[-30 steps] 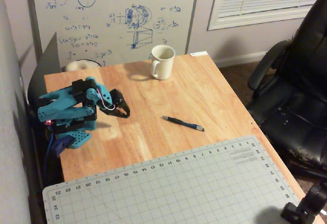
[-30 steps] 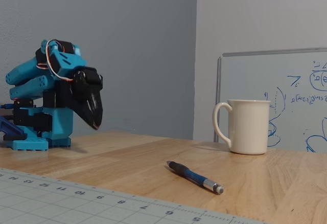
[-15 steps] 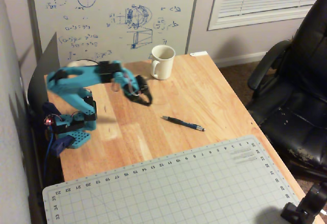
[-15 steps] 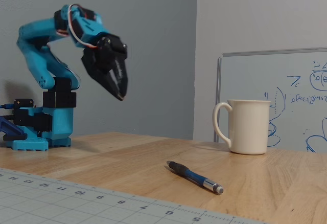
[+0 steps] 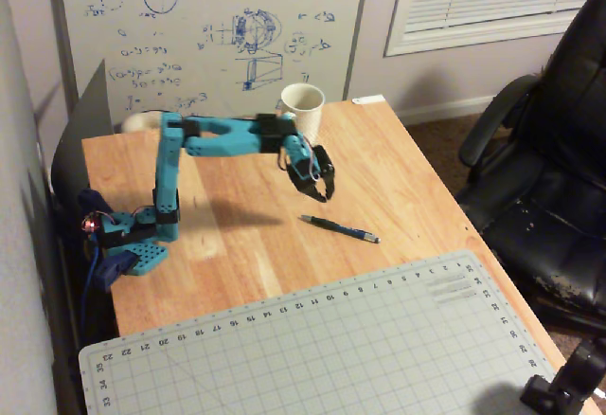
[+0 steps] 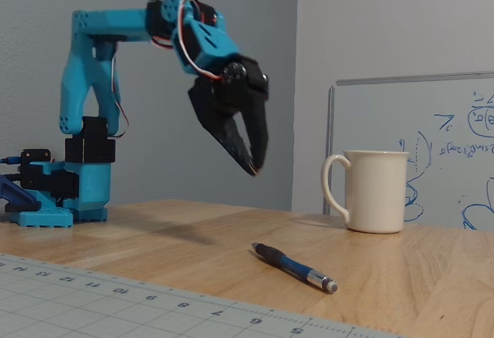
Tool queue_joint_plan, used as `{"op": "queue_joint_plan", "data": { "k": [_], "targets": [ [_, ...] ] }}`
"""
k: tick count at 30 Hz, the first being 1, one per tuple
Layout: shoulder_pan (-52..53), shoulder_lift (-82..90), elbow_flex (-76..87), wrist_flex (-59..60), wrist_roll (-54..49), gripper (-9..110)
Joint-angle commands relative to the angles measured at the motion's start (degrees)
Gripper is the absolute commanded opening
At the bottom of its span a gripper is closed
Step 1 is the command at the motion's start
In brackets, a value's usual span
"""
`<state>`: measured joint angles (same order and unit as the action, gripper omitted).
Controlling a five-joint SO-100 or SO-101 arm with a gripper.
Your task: Touch the pen.
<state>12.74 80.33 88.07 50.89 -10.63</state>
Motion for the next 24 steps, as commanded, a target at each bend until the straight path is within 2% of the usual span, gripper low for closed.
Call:
{"op": "queue_joint_plan", "data": {
  "k": [1,10,24],
  "targets": [
    [-0.4,-4.0,-11.2,-1.2,-0.5,1],
    [-0.3,-12.8,-18.7,-1.2,-0.6,1],
    [-0.4,-19.2,-19.2,-1.1,-0.6,1]
  ]
}}
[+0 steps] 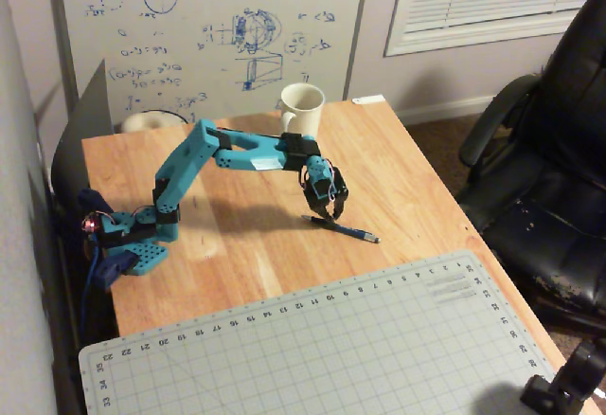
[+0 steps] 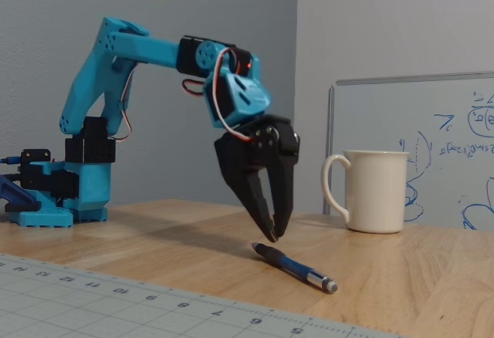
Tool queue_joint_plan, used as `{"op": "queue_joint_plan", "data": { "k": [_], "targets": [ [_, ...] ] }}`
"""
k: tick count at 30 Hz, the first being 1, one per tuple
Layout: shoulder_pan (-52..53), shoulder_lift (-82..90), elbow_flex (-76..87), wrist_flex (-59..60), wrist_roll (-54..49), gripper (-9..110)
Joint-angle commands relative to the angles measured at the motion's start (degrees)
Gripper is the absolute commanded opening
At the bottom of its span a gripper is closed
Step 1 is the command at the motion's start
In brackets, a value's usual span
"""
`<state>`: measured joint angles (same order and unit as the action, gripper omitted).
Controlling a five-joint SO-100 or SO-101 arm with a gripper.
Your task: Touch the pen.
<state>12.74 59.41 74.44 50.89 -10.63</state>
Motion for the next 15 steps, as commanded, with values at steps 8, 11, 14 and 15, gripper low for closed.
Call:
{"op": "queue_joint_plan", "data": {
  "k": [8,11,14,15],
  "targets": [
    [-0.5,1.4,-5.4,-1.1,-0.6,1],
    [-0.7,1.4,-5.4,-1.1,-0.6,1],
    [-2.1,1.4,-5.4,-1.1,-0.3,1],
    [-2.3,1.4,-5.4,-1.1,-0.1,1]
  ]
}}
